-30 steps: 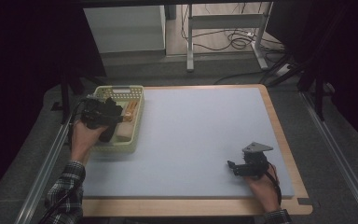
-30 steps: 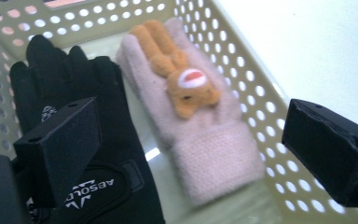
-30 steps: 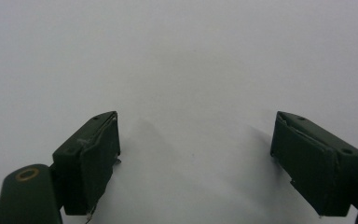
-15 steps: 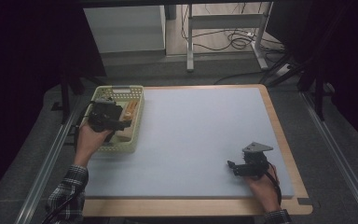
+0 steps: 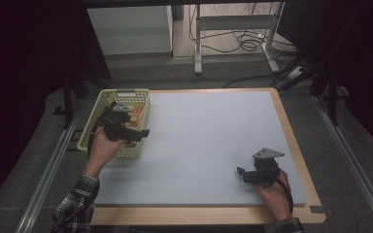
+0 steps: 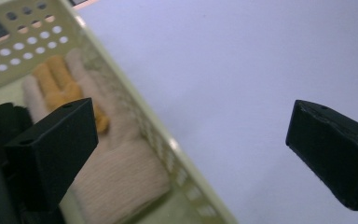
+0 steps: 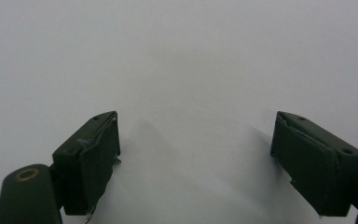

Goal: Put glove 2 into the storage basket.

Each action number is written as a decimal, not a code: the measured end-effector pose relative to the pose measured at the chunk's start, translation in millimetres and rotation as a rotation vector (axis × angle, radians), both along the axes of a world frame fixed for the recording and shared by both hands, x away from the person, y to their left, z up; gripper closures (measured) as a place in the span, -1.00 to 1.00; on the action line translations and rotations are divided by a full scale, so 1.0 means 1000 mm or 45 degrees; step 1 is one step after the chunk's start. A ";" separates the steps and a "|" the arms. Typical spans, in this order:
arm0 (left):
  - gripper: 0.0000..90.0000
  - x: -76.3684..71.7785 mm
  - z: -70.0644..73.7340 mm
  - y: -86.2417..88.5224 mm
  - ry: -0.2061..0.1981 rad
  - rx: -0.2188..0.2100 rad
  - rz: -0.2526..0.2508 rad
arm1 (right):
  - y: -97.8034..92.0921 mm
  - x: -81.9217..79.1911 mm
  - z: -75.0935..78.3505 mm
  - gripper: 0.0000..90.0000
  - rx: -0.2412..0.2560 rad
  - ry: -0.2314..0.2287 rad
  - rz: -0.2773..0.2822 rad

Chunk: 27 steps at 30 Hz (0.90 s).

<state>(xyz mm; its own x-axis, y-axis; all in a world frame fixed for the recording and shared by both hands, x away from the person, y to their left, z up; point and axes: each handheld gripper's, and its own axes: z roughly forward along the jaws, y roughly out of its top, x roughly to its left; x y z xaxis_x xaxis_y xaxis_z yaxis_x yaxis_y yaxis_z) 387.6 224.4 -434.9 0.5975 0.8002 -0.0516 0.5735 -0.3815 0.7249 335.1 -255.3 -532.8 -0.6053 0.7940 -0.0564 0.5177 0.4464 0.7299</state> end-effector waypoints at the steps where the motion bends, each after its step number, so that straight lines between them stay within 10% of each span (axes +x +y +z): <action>1: -0.94 -0.001 0.000 -0.003 -0.002 0.002 -0.008 | 0.000 0.000 0.000 -0.66 0.000 0.000 0.000; 27: -0.95 -0.025 -0.023 -0.070 -0.021 -0.054 -0.222 | 0.000 0.000 0.000 -0.66 -0.002 0.001 0.001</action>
